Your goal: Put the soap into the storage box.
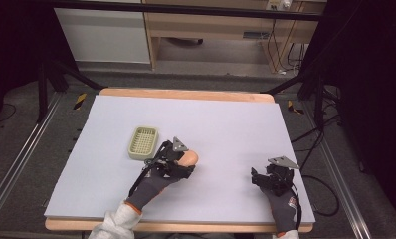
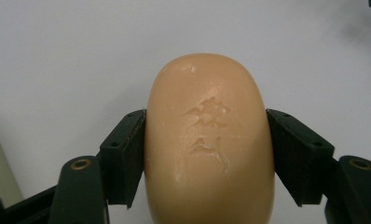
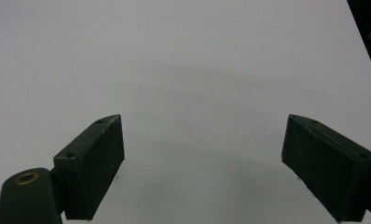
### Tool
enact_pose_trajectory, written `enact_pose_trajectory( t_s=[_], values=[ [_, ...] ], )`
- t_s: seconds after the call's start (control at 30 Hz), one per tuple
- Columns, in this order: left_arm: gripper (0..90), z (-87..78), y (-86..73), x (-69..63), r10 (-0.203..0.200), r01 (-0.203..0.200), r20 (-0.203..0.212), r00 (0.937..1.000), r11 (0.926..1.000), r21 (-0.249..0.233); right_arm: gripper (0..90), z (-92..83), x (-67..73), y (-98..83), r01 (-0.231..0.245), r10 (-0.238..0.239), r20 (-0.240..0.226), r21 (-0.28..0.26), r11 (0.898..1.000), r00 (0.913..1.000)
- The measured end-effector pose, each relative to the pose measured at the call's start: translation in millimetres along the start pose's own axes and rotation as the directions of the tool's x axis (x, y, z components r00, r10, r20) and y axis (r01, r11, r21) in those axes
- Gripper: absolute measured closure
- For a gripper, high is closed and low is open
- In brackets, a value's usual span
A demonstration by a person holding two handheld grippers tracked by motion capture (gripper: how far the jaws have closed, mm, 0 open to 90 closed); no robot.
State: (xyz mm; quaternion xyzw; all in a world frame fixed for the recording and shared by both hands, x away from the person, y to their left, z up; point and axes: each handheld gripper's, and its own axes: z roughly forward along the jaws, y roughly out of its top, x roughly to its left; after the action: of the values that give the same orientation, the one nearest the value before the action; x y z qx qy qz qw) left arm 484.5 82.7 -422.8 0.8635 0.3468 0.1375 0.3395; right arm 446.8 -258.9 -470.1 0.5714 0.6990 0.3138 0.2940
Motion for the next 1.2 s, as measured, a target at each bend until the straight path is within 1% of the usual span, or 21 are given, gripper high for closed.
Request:
enact_pose_trajectory(
  t_s=[0.23, 0.37, 0.57, 0.7, 0.73, 0.77, 0.8, 0.87, 0.9, 1.1, 1.2],
  values=[
    [31.5, -10.5, -11.0, 11.1, -0.028, 0.028, -0.009, 0.9996, 0.9995, -0.017, 13.1, -0.1, 0.6, 0.0, -0.002, 0.002, 0.002, 0.003, 1.0, 1.0],
    [31.5, -16.5, -16.2, 17.7, -0.034, 0.034, -0.023, 0.9992, 0.9992, -0.023, 13.1, 0.1, 0.9, 0.0, -0.003, 0.003, 0.001, 0.0, 1.0, 1.0],
    [31.5, -28.0, -19.5, 28.0, -0.065, 0.063, -0.034, 0.9973, 0.9966, -0.054, 13.1, 0.0, 0.1, -0.1, 0.002, -0.002, 0.002, 0.001, 1.0, 1.0],
    [31.5, -33.5, -21.5, 34.7, -0.08, 0.077, -0.056, 0.9952, 0.9951, -0.063, 13.1, -0.5, -0.1, 0.1, 0.0, 0.0, -0.001, -0.001, 1.0, 1.0],
    [31.6, -33.9, -21.7, 35.5, -0.089, 0.085, -0.058, 0.9943, 0.9939, -0.07, 13.1, -0.7, -0.1, 0.1, -0.001, 0.001, -0.002, -0.001, 1.0, 1.0],
    [31.6, -35.1, -22.0, 37.1, -0.09, 0.086, -0.06, 0.9942, 0.994, -0.068, 13.1, -0.9, -0.3, 0.1, 0.0, 0.0, -0.002, -0.002, 1.0, 1.0],
    [31.6, -35.6, -22.2, 38.0, -0.1, 0.095, -0.064, 0.9929, 0.9925, -0.077, 13.1, -1.0, -0.2, 0.1, -0.002, 0.002, -0.003, -0.003, 1.0, 1.0],
    [31.6, -37.8, -22.6, 41.1, -0.103, 0.097, -0.07, 0.9923, 0.9923, -0.077, 13.1, -1.0, -0.3, 0.1, -0.003, 0.003, -0.002, -0.002, 1.0, 1.0],
    [31.6, -38.3, -22.7, 42.2, -0.112, 0.106, -0.072, 0.9911, 0.9908, -0.084, 13.1, -1.0, -0.3, 0.1, -0.003, 0.003, -0.003, -0.002, 1.0, 1.0],
    [31.5, -44.0, -23.0, 52.0, -0.138, 0.128, -0.089, 0.9865, 0.9866, -0.1, 13.1, -1.0, -0.4, 0.2, 0.004, -0.004, -0.001, -0.005, 1.0, 1.0],
    [31.6, -46.5, -23.4, 57.3, -0.155, 0.144, -0.097, 0.9832, 0.9834, -0.111, 13.1, -1.0, 0.2, 0.4, -0.003, 0.003, -0.003, -0.004, 1.0, 1.0]
  ],
)
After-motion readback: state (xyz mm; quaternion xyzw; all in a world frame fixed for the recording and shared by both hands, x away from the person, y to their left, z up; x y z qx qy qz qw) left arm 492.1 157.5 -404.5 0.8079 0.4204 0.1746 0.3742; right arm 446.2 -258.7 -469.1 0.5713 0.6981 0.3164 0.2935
